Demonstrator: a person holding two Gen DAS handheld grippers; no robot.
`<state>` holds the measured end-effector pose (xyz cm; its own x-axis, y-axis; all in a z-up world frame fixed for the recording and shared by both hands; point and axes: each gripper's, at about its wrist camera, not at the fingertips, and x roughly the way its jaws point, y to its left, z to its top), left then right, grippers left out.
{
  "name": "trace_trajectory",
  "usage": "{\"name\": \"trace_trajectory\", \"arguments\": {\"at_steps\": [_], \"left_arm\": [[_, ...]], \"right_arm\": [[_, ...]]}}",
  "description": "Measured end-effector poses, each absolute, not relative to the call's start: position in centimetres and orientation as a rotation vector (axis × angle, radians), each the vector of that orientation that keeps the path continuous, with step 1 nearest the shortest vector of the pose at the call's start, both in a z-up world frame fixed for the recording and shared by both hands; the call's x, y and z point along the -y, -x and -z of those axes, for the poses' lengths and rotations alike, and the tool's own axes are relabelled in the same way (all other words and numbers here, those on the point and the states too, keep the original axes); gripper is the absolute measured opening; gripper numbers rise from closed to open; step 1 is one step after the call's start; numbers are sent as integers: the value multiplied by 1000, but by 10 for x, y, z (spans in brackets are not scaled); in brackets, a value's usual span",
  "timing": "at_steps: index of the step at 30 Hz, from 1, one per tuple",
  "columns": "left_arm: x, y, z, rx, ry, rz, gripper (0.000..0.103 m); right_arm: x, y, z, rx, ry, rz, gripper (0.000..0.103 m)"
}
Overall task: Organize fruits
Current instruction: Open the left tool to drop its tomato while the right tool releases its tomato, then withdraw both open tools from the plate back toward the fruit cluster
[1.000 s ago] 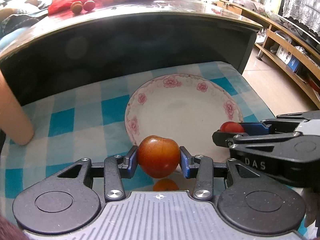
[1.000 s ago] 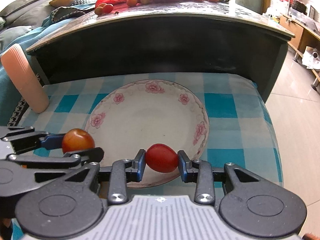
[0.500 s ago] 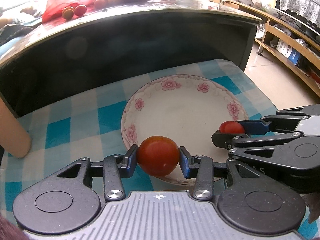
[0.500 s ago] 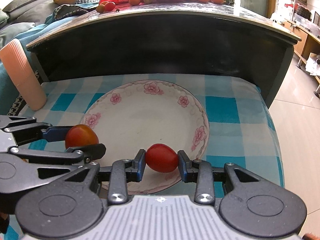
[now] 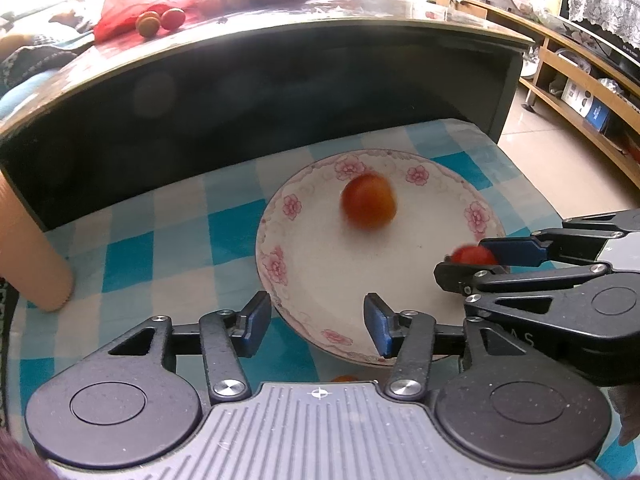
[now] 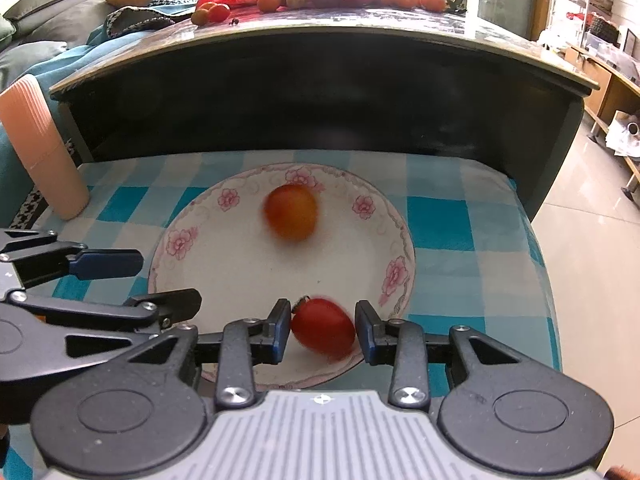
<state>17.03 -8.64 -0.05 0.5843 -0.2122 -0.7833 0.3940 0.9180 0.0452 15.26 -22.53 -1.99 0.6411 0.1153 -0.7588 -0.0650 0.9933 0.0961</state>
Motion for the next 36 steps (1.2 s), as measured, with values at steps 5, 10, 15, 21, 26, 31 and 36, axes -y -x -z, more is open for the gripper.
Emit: {"name": "trace_trajectory", "arguments": {"at_steps": [5, 10, 15, 21, 26, 31, 36], "left_arm": [[84, -168, -5, -865, -217, 352, 67], [82, -164, -11, -849, -221, 345, 69], [77, -159, -15, -842, -217, 338, 72], [69, -151, -23, -830, -222, 320, 72], [62, -140, -29, -819, -227, 315, 73], [56, -128, -35, -806, -234, 307, 73], [47, -116, -39, -803, -226, 295, 73]], "right_arm": [[226, -151, 15, -849, -66, -89, 50], [225, -148, 11, -841, -66, -84, 50], [221, -142, 5, -830, -63, -93, 51], [213, -133, -2, -824, -56, -107, 51], [207, -122, -8, -824, -56, -113, 51], [200, -110, -16, -818, -60, -118, 51], [190, -99, -20, -818, -60, -125, 51]]}}
